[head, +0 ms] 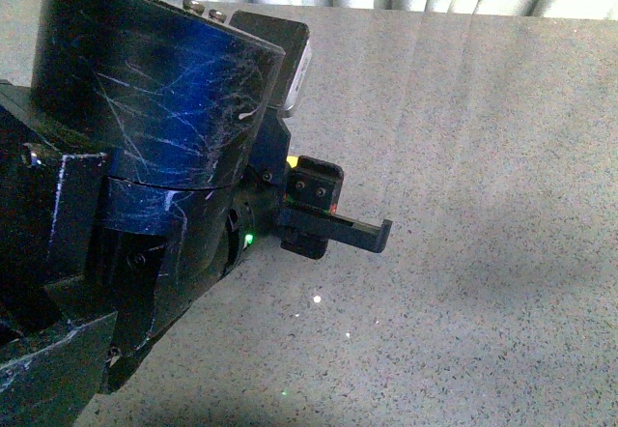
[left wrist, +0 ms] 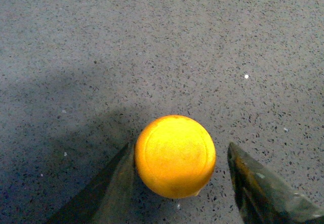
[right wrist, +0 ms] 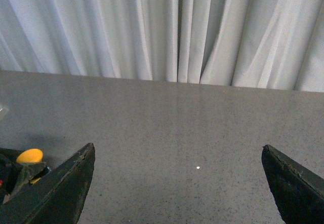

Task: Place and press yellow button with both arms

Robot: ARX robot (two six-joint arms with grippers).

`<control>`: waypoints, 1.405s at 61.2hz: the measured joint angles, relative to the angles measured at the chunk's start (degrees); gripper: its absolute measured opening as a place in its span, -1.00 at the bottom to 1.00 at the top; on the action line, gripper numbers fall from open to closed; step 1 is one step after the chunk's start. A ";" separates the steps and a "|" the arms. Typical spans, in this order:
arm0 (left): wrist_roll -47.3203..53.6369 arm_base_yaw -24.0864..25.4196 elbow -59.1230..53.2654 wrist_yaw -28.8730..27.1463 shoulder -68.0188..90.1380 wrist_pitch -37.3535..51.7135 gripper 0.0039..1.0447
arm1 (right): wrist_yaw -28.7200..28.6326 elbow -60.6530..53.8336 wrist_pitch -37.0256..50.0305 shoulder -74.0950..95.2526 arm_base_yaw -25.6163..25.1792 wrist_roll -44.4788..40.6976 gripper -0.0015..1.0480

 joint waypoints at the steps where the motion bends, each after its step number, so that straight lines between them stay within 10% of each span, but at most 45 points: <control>1: 0.00 -0.02 -0.02 0.00 -0.02 0.00 0.23 | 0.02 0.00 0.00 0.00 0.00 0.00 0.82; 15: 0.35 0.04 -2.58 0.15 -3.17 -0.15 0.86 | 0.02 0.00 0.00 0.00 0.00 0.00 0.82; 45: -1.36 5.46 -18.12 3.26 -31.67 -2.71 0.81 | 0.02 0.00 0.00 0.00 0.00 0.00 0.82; 54: 5.90 10.29 -28.46 -13.51 -39.45 18.18 0.34 | -0.04 0.00 0.00 0.00 0.00 0.00 0.82; 72: 8.87 28.17 -36.72 1.81 -72.54 -3.28 -0.99 | 0.11 0.00 -0.02 0.00 0.00 0.00 0.82; 78: 9.11 30.97 -36.76 4.44 -78.97 -9.09 -0.98 | 0.44 8.28 -15.61 14.01 -0.74 0.07 0.82; 86: 9.14 35.52 -36.76 10.43 -84.67 -14.45 -0.98 | 2.93 17.18 -6.82 36.39 3.15 -0.57 0.82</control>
